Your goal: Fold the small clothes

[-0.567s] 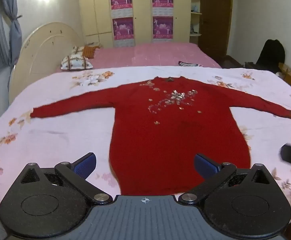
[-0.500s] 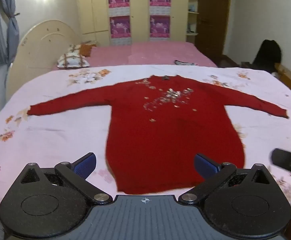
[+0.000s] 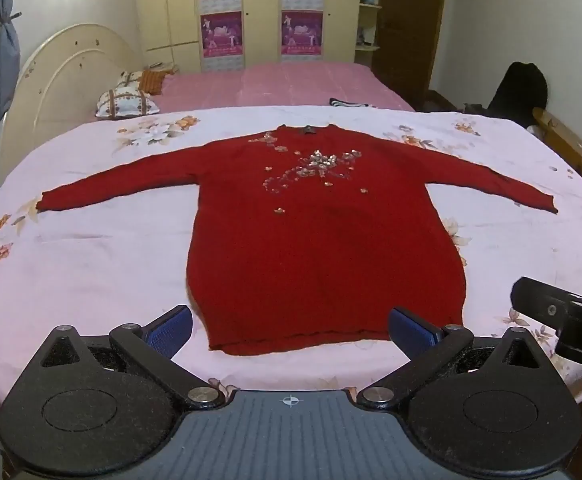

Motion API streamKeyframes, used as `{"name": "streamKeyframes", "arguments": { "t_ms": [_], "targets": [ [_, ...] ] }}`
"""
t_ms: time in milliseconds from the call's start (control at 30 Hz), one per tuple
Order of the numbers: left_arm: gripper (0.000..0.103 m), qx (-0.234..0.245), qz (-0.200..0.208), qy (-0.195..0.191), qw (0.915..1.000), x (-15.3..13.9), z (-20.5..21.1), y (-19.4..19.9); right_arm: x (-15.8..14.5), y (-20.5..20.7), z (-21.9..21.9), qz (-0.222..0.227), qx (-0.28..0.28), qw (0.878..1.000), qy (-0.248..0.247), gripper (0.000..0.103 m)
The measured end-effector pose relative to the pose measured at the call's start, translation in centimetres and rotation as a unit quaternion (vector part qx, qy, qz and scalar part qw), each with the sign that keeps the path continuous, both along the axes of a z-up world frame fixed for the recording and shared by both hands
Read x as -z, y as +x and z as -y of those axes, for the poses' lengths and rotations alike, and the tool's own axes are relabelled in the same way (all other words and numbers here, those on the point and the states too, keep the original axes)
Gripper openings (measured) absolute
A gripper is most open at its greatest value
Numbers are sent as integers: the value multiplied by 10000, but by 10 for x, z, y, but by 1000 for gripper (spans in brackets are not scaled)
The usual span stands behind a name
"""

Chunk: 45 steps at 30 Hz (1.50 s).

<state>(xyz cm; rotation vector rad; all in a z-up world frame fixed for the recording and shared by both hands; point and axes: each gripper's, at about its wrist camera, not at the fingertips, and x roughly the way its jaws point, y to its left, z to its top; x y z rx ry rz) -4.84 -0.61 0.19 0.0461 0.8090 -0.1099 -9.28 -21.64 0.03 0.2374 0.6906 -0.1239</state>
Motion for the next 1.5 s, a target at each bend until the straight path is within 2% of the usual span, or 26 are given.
{"name": "streamKeyframes", "arguments": {
  "t_ms": [200, 1500],
  "targets": [
    [103, -41, -49, 17, 10000, 4, 0, 18, -10, 3, -12, -86, 26, 9999, -105, 102],
    [103, -27, -50, 31, 10000, 6, -3, 20, -4, 7, -16, -44, 90, 9999, -96, 102]
  ]
}}
